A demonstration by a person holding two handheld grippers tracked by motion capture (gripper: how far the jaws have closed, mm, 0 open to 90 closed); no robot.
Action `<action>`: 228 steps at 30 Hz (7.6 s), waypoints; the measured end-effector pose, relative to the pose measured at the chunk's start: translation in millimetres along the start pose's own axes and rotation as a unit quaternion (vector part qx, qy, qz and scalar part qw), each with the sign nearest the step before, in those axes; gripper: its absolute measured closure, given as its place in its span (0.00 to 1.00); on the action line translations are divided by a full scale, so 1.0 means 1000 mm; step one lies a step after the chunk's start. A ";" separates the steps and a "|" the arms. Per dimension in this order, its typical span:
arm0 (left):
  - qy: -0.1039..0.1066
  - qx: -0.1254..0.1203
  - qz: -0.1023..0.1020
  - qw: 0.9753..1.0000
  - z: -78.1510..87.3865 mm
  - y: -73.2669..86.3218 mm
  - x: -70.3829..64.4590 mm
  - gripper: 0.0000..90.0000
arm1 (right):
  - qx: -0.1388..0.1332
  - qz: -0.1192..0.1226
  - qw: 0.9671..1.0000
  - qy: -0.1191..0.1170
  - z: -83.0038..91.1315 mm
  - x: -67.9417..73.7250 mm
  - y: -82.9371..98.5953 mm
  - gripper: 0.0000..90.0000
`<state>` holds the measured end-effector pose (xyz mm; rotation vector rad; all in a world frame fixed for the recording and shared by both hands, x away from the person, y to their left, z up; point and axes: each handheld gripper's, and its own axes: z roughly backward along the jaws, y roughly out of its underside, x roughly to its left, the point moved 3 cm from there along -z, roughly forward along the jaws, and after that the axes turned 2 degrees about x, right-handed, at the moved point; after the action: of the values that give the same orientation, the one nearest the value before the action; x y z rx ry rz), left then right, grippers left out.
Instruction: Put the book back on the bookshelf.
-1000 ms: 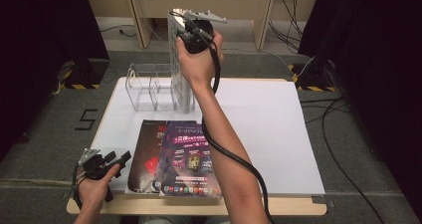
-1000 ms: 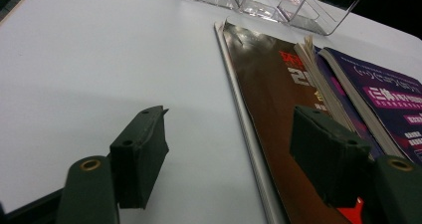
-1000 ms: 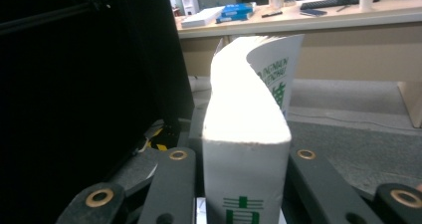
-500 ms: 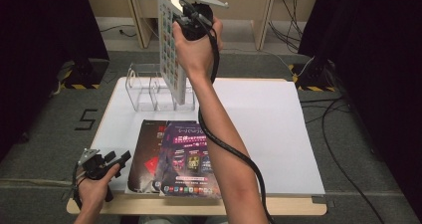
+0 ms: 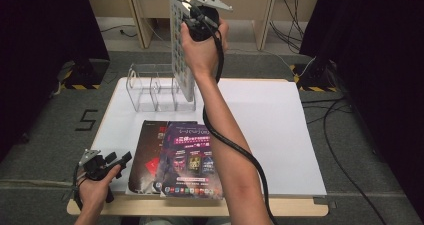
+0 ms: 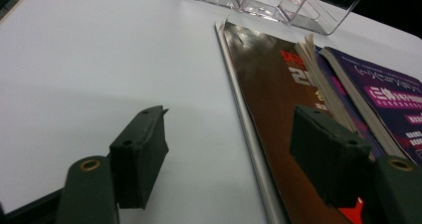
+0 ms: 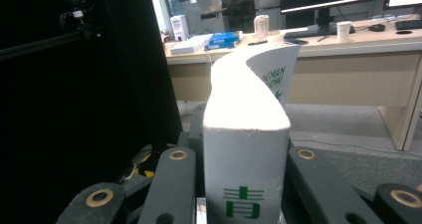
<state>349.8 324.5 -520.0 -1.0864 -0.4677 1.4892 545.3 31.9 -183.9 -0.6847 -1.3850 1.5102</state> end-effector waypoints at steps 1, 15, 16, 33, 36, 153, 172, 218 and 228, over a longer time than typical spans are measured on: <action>0.000 0.000 0.000 1.000 0.000 0.000 0.000 0.33 | -0.003 0.000 1.000 0.000 -0.001 -0.001 0.001 0.83; 0.001 -0.001 0.000 1.000 0.000 0.000 0.001 0.33 | -0.007 -0.003 1.000 0.014 -0.014 -0.006 0.010 0.82; 0.001 0.000 0.000 1.000 0.000 0.000 0.001 0.33 | -0.006 -0.004 1.000 0.016 -0.015 -0.007 0.010 0.82; 0.003 0.002 -0.003 1.000 -0.001 0.001 -0.001 0.33 | 0.005 -0.013 1.000 0.020 -0.039 -0.012 0.029 0.82; 0.004 0.002 -0.002 1.000 -0.001 0.000 0.000 0.33 | 0.009 -0.012 1.000 0.023 -0.044 -0.011 0.037 0.82; 0.008 0.003 0.002 1.000 -0.002 0.002 0.000 0.33 | 0.155 0.012 0.987 0.049 -0.067 -0.024 0.086 0.82; 0.009 0.001 0.004 1.000 -0.001 0.001 0.002 0.33 | 0.116 0.000 0.992 0.055 -0.084 -0.017 0.093 0.82; 0.013 0.003 -0.001 1.000 -0.002 0.003 -0.002 0.33 | 0.187 -0.033 0.979 0.070 -0.080 -0.035 0.098 0.81; 0.016 0.002 -0.003 1.000 -0.002 0.003 -0.004 0.33 | 0.155 -0.051 0.986 0.044 -0.072 -0.029 0.099 0.82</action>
<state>349.9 319.8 -522.0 -1.1026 -0.4450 1.4645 593.9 45.2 -299.5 -0.4708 -1.0712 1.5510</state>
